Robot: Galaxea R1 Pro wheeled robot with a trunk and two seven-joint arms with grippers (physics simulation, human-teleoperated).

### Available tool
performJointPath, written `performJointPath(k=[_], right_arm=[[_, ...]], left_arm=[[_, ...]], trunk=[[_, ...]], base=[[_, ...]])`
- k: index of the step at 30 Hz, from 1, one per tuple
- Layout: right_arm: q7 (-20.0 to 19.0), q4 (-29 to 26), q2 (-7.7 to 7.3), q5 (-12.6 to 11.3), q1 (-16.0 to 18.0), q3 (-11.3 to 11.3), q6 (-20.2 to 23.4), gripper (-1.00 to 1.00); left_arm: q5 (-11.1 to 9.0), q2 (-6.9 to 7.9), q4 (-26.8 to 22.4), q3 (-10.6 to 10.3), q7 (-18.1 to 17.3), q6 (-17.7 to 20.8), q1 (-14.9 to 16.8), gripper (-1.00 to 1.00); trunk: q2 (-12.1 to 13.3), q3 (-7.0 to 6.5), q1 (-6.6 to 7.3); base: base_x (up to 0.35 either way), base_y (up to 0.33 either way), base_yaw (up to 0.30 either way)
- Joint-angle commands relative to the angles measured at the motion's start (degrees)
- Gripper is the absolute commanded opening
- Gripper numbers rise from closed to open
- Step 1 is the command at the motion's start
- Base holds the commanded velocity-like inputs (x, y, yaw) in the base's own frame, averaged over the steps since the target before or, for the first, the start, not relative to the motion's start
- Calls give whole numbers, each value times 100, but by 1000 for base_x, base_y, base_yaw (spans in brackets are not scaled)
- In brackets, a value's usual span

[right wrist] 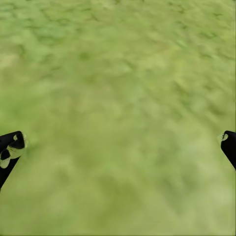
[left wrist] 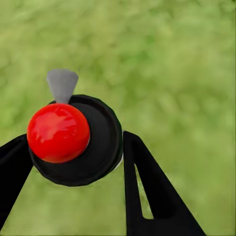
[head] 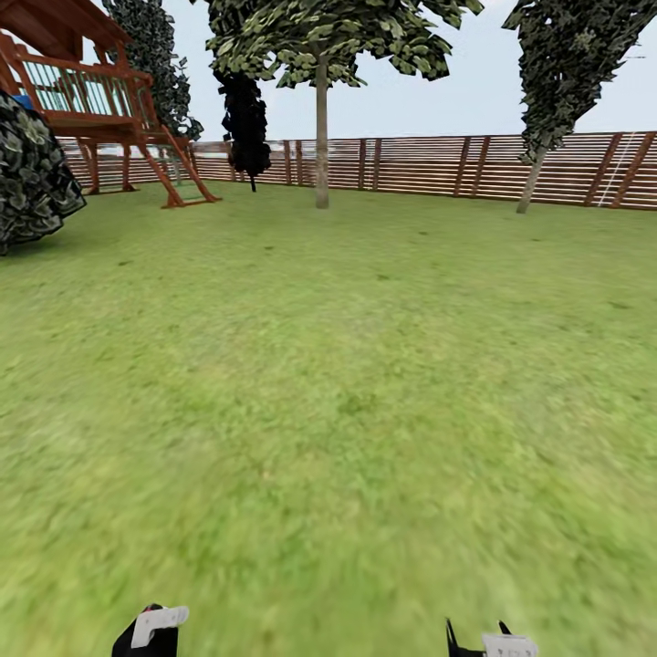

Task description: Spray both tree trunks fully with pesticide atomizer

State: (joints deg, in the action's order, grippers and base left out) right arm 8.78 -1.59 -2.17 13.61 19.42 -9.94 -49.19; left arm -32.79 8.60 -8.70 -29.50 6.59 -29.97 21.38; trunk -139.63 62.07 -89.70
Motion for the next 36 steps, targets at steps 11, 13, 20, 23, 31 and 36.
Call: performJointPath(k=[11,13,20,23,31,36], right_arm=[[1,9,-3,1,-17,1,6,100],[1,9,-3,1,-17,1,6,100],[1,9,-3,1,-18,1,6,100],[1,9,-3,1,-17,1,6,100],[1,9,-3,1,-17,1,6,100],[1,9,-3,1,-18,1,6,100]], left_arm=[[1,-4,0,-1,0,-1,-1,-100],[1,-7,0,-2,0,-1,2,-100],[1,-8,0,0,0,-1,-2,-100],[1,-8,0,-2,0,-1,-1,-100],[1,-12,0,-3,0,0,-2,-100],[1,-14,0,-2,0,-1,-2,-100]], trunk=[[0,0,0],[0,0,0],[0,0,0],[0,0,0],[0,0,0],[0,0,0]], base=[[339,0,0],[340,0,0],[339,0,0],[340,0,0],[340,0,0],[340,0,0]])
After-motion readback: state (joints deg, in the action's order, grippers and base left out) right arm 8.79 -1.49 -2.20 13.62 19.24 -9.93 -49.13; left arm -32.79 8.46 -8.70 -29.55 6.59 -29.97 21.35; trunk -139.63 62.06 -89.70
